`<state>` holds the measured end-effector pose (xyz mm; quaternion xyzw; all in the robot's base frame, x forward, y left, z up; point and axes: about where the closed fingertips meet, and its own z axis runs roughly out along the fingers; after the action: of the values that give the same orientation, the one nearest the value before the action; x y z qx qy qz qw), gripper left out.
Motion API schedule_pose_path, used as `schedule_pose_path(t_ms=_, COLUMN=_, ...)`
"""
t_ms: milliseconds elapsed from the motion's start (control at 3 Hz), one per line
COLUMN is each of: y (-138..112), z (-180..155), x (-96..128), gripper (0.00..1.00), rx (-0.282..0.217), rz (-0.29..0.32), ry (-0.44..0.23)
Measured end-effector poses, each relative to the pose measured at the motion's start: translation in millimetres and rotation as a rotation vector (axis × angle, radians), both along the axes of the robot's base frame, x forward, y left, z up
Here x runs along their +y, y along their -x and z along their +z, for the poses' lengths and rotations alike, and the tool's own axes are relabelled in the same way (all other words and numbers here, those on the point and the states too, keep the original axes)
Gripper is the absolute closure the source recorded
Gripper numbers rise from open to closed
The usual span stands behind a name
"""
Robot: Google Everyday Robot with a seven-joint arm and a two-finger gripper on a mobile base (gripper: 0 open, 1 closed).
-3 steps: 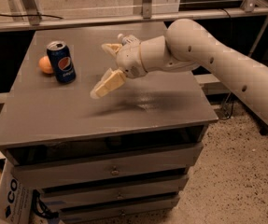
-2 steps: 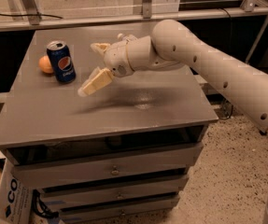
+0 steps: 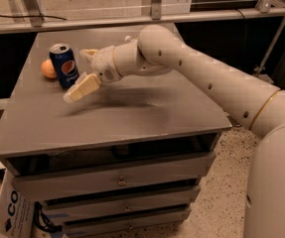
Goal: Pick pepsi can
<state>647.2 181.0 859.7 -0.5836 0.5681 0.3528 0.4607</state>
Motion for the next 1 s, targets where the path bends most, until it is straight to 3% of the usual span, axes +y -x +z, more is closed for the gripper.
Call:
schedule_pose_path(t_ms=333, y=-7.0, z=-5.1, x=39.4, gripper=0.0, rx=0.015, rz=0.031, ry=-0.021)
schedule_pose_path(t_ms=1000, y=-11.7, z=-7.2, x=41.7, gripper=0.0, rx=-0.005, rz=0.037, ry=-0.04)
